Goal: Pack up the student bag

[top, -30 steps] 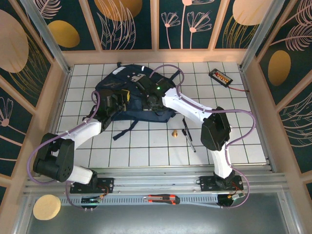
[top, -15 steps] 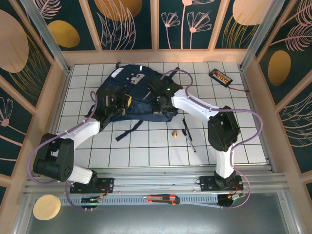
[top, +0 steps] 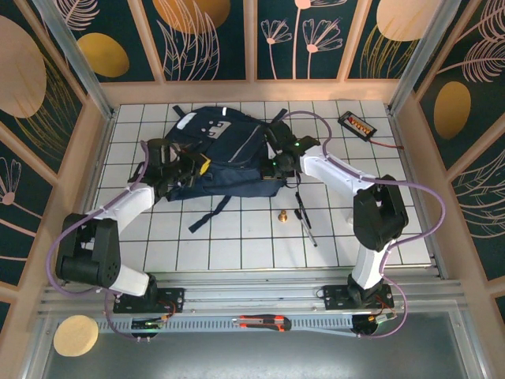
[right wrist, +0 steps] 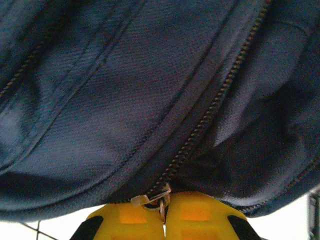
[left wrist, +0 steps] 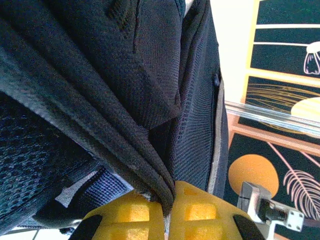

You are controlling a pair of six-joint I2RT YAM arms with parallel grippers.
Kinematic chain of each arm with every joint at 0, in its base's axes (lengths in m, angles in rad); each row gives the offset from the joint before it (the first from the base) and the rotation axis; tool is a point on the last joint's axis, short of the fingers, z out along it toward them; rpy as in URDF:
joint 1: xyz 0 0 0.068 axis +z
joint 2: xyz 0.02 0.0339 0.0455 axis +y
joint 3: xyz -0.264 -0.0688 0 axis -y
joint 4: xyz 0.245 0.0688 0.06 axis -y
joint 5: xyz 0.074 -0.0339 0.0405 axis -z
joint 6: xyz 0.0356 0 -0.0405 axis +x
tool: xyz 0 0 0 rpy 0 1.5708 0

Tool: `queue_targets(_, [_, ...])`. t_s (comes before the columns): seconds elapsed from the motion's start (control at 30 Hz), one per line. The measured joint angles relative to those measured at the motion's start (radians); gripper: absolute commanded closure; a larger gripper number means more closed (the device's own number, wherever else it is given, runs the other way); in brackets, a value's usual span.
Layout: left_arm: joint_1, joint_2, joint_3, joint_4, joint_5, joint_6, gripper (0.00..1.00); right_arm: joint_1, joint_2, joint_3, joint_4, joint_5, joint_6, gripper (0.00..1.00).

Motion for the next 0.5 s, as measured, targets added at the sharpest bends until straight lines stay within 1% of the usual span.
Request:
queue_targets(0.03, [0.012,0.006,0.012,-0.016,0.008,0.018,1.00,0.000,-0.005,-0.008,0.016,-0.020,-0.010,1.00])
queue_targets(0.07, [0.026,0.016,0.028,-0.035,0.018,0.037,0.88,0.000,-0.011,-0.014,0.035,-0.046,-0.020,1.00])
queue_targets(0.1, [0.037,0.026,0.045,-0.051,0.026,0.056,0.69,0.002,-0.014,-0.016,0.047,-0.065,-0.026,1.00])
queue_targets(0.17, [0.055,0.041,0.072,-0.072,0.020,0.083,0.48,0.010,-0.016,-0.016,0.063,-0.085,-0.028,1.00])
queue_targets(0.2, [0.070,0.042,0.080,-0.082,0.016,0.092,0.30,0.016,-0.016,-0.016,0.065,-0.093,-0.028,1.00])
queue_targets(0.23, [0.080,0.040,0.081,-0.087,0.006,0.101,0.17,0.023,-0.015,-0.016,0.064,-0.093,-0.028,1.00])
queue_targets(0.27, [0.092,0.031,0.081,-0.098,-0.014,0.109,0.02,0.032,-0.015,-0.012,0.057,-0.093,-0.027,1.00])
queue_targets(0.37, [0.110,-0.032,0.053,-0.119,-0.058,0.110,0.01,0.064,-0.001,0.031,0.031,-0.093,-0.026,1.00])
queue_targets(0.43, [0.111,-0.130,-0.007,-0.119,-0.077,0.091,0.02,0.091,0.011,0.058,0.024,-0.094,-0.024,1.00])
queue_targets(0.5, [0.092,-0.221,-0.065,-0.111,-0.088,0.054,0.01,0.115,0.023,0.080,0.016,-0.098,-0.024,1.00])
